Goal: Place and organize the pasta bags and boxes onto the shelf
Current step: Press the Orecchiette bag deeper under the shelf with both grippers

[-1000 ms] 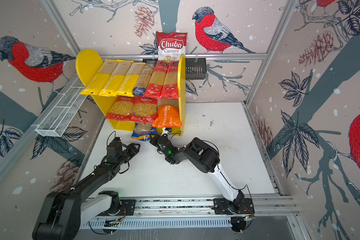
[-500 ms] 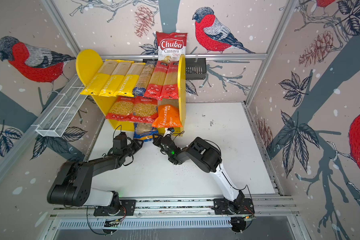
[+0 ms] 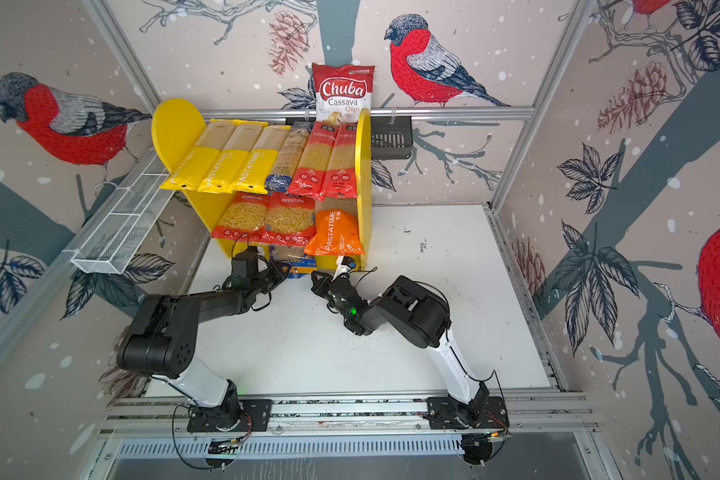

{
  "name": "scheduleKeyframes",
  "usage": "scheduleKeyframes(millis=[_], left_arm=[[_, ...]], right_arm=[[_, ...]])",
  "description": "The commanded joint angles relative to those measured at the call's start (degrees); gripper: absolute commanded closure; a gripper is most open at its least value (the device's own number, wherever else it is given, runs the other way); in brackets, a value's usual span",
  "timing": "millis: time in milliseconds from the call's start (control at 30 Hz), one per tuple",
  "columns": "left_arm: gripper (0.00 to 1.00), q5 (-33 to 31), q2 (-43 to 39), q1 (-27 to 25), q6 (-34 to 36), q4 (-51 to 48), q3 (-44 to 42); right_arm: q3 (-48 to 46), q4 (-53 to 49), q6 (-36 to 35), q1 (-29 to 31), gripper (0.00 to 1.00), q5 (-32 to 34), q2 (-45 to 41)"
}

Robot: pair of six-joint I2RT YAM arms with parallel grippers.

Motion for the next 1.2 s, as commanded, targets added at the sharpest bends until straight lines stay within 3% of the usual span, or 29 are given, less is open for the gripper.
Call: scheduleKeyframes(millis=[0, 167, 333, 433, 533, 633, 800, 1000, 1167], left_arm=[[0.67, -4.7, -4.5, 0.7, 2.0, -1.0, -0.9], [0.61, -11.1, -10.1, 0.9, 1.0, -6.5, -5.3], [0.48, -7.0, -13.8, 1.3, -1.4, -7.7, -7.4], [0.41, -3.7, -16.4, 4.2, -4.3, -3.8, -10.7], [0.32, -4.2, -17.9, 5.9, -4.5, -0.9, -12.1], [0.31, -0.6, -15.5, 5.9, -4.2, 0.8, -10.3], [0.33, 5.0, -8.6, 5.9, -4.2, 3.0, -7.3], [0.45, 3.1, -4.1, 6.6, -5.4, 3.0, -6.3], [0.54, 2.9, -2.4, 8.1, -6.4, 4.1, -6.4]], right_arm=[[-1.4, 0.5, 0.8, 0.5, 0.88, -0.8, -0.8], [-1.9, 0.5, 2.2, 0.6, 0.78, -2.2, 0.0], [-1.4, 0.0, 3.5, -1.0, 0.56, -6.7, -1.5], [-0.5, -2.1, 4.8, -1.6, 0.47, -9.8, -2.3], [2.9, -7.3, 5.6, -2.4, 0.41, -13.5, -1.5], [7.2, -12.0, 5.6, -3.0, 0.41, -16.1, 0.5], [10.4, -13.0, 6.2, -3.1, 0.50, -15.5, 2.1], [10.6, -12.9, 8.1, -2.1, 0.88, -16.2, 3.5], [9.7, -12.8, 9.1, -0.9, 1.00, -18.0, 4.4]])
